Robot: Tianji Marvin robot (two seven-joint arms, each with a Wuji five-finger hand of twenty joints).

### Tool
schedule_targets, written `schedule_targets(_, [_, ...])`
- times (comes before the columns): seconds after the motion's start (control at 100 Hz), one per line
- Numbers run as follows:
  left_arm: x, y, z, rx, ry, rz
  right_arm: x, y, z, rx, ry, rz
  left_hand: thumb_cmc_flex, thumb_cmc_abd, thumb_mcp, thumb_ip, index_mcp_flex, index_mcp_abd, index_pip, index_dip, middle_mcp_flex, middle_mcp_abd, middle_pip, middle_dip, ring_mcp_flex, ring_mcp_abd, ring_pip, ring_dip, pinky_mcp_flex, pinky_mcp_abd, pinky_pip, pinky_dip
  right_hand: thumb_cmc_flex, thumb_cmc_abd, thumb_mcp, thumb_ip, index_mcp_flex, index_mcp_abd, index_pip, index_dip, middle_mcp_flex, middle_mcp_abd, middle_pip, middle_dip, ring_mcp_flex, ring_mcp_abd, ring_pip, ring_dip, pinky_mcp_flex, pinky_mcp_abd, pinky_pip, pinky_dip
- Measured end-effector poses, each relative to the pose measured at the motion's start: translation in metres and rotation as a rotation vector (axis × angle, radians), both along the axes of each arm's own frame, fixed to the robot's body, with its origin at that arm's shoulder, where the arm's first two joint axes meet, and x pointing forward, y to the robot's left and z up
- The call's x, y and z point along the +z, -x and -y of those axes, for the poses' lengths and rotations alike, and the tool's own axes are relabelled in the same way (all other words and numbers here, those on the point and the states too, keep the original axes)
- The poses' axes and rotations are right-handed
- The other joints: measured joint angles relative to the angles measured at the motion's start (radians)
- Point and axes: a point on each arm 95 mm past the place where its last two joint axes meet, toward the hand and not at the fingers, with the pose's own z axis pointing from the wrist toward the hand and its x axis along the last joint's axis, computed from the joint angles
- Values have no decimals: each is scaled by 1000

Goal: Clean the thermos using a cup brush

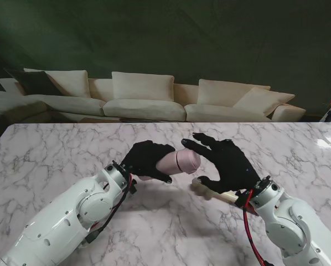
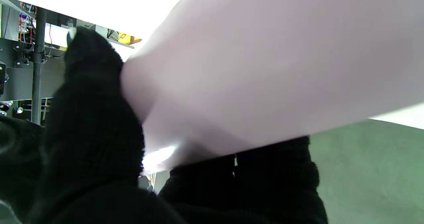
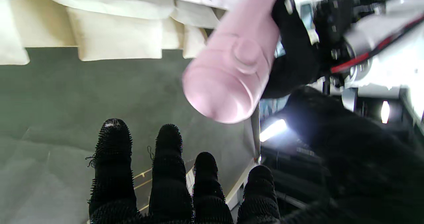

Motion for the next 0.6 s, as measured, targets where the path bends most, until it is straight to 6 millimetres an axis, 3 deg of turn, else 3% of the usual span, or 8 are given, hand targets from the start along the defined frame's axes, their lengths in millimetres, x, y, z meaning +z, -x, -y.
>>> schedule_targets(0.11, [0,0,0,-3,1,1,-2,2,7,-43,147,37,0,0,0,0,0,0,0,0,0,0,0,0,0,0,0,0,0,0,0,0,49,-20,84,0,0,-14,-11,-53,0,-3,-17,-9,0,-3,0,0,1,-10,-4,-6])
schedule_targets(0.22, [0,0,1,-8,2,2,-4,-2,11,-73,126,6,0,0,0,0,0,0,0,0,0,0,0,0,0,0,0,0,0,0,0,0,63,-20,95,-7,0,-24,-11,-66,0,5,-31,-12,0,-5,0,0,-2,-11,-8,-8])
schedule_targets(0.3, [0,0,1,-9,4,1,-7,-6,10,-67,114,-49,0,0,0,0,0,0,0,0,0,0,0,0,0,0,0,0,0,0,0,0,9,-20,33,-41,-2,-59,18,110,0,14,-47,-20,0,-6,0,0,-13,-11,-11,-8])
schedule_targets(0.35, [0,1,1,-9,4,1,-10,-9,9,-65,129,-51,0,0,0,0,0,0,0,0,0,0,0,0,0,0,0,0,0,0,0,0,-5,-19,-10,-53,0,-85,66,179,0,12,-51,-21,0,-7,0,0,-15,-11,-12,-8])
schedule_targets(0.54, [0,1,1,-11,2,0,-13,-16,4,-54,159,-51,0,0,0,0,0,0,0,0,0,0,1,0,0,0,1,3,0,0,0,0,-18,-19,-102,-68,-23,-98,147,225,0,12,-50,-16,0,-8,0,0,-17,-11,-13,-8])
schedule_targets(0.6, [0,1,1,-13,1,0,-12,-17,3,-51,174,-53,0,0,0,0,0,0,0,0,0,0,3,0,0,0,6,3,0,0,1,0,-18,-19,-119,-68,-25,-77,147,225,0,12,17,10,40,-11,29,16,0,-11,5,1])
